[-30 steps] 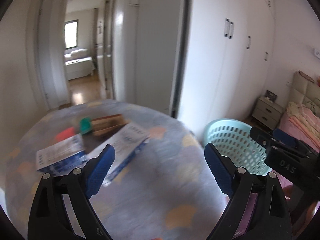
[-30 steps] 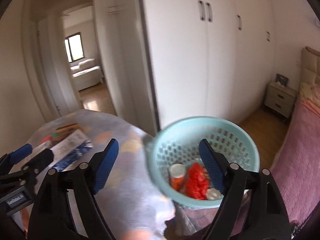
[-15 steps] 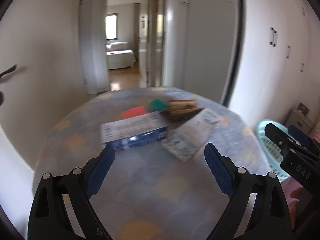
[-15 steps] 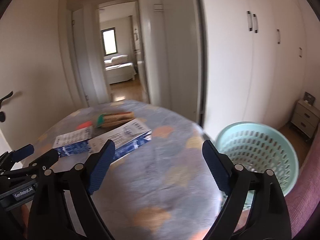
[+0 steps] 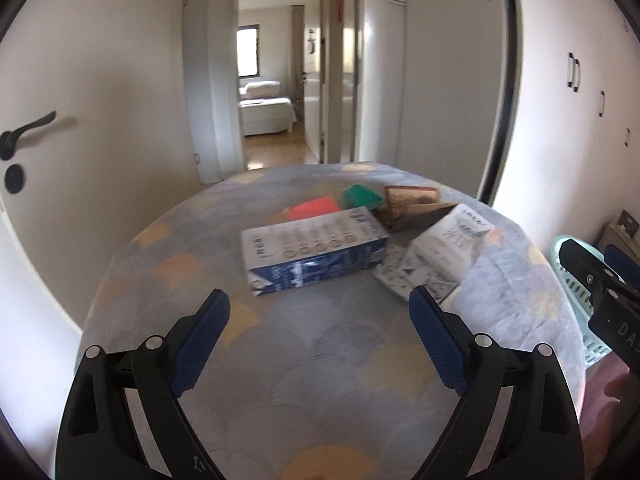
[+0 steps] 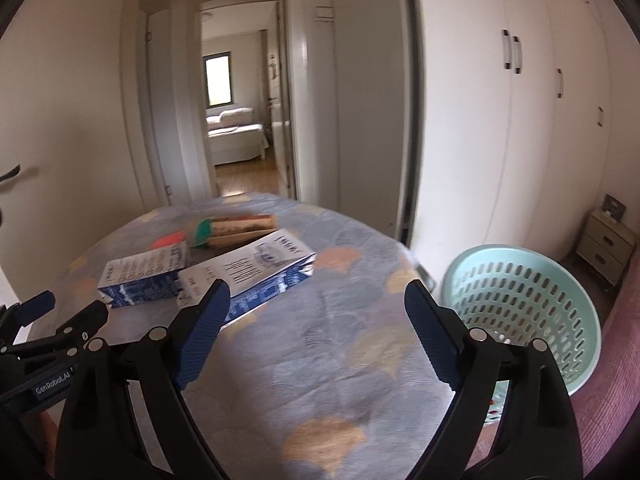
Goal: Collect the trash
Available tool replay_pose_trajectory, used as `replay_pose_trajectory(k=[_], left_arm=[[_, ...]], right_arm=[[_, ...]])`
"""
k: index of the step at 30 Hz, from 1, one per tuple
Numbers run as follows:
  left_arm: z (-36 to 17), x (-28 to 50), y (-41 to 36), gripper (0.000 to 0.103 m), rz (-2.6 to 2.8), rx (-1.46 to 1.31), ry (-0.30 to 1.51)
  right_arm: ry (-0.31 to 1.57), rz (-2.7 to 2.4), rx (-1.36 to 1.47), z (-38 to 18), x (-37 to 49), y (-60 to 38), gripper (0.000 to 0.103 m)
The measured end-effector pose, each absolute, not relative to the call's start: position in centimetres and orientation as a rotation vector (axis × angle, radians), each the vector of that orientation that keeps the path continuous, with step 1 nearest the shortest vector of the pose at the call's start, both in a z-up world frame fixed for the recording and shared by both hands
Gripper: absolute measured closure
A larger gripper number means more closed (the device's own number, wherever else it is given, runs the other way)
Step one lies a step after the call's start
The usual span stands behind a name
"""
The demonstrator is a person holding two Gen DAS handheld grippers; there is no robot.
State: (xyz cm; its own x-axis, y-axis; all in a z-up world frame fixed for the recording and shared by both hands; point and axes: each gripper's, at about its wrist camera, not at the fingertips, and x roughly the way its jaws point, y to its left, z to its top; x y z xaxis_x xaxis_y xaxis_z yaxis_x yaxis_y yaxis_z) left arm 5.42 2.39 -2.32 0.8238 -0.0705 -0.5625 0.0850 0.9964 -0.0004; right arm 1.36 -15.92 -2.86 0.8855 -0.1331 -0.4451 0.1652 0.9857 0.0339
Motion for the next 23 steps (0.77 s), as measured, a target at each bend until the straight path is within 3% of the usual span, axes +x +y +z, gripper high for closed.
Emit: replay_pose_trajectory(k=[23], left_arm=[[-2.2, 4.6, -5.9, 0.013, -0.259, 0.1, 0.588]], right_arm=[[0.451, -0.349, 0.124, -2.9, -2.6, -22.9, 0.018]])
